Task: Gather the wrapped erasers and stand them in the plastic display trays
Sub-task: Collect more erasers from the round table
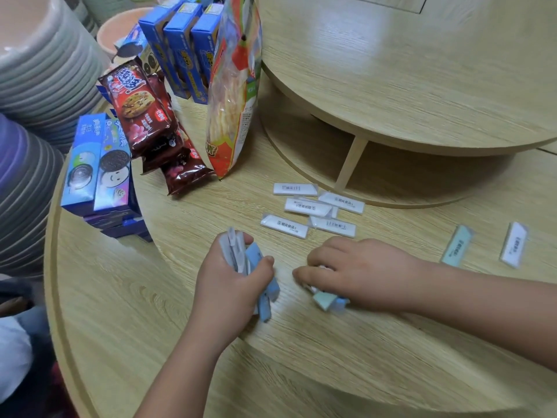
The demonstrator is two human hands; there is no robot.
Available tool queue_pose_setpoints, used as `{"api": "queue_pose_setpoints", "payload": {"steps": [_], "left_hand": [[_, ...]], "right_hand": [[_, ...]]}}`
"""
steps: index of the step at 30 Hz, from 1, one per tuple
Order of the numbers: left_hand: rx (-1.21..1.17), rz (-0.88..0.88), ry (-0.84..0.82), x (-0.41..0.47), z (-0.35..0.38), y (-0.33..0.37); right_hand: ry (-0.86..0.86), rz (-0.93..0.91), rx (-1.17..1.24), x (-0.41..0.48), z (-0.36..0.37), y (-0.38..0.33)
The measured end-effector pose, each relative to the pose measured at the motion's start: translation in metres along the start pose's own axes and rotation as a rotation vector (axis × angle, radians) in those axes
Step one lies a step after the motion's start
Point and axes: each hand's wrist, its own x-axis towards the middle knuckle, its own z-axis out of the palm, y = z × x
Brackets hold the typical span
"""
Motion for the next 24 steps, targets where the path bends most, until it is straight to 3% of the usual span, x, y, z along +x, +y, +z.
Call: {"api": "queue_pose_setpoints", "payload": {"steps": [5,9,14,24], "left_hand": [[-0.013,0.003,0.013,-0.002,0.001,0.002],[0.000,0.013,-0.008,-0.002,0.001,0.002],[-0.010,-0.001,0.002,-0.002,0.002,0.002],[0.000,-0.022,0.004,-0.002,0.002,0.002]], "right_hand": [[0.164,0.231,0.098,-0.002,-0.005,0.006],[0.268,0.422,0.034,0.016,-0.027,0.037],[-0.021,0.545,-0.016,0.042,-0.023,0.039],[-0.060,0.542,0.008,0.043,-0.010,0.039]]}}
